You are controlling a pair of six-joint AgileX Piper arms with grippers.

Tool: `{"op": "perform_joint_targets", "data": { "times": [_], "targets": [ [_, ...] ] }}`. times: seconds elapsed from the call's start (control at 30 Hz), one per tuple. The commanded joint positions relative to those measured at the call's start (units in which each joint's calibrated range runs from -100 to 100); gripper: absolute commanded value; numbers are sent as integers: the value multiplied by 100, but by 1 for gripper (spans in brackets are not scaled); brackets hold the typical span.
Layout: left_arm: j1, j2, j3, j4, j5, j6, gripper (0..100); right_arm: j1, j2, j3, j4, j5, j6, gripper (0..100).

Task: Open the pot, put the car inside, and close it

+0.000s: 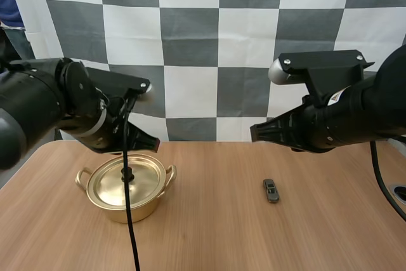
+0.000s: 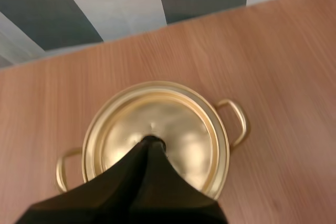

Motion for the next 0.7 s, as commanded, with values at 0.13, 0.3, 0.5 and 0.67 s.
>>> {"op": "perform_joint_targets", "data": {
  "times": [0.13,0.3,0.5,0.67],
  "targets": [
    [0,-6,17,27,2107,-206,0,5,8,-1,9,30,2,0],
    [0,-6,17,119,1392,-287,0,5,8,-1,9,86,2,0],
    [0,7,17,283,1016,73,1,5,8,-1,91,87,2,0],
    [0,7,17,501,631,220,15,5,8,-1,360,103,-25,0]
  ]
}}
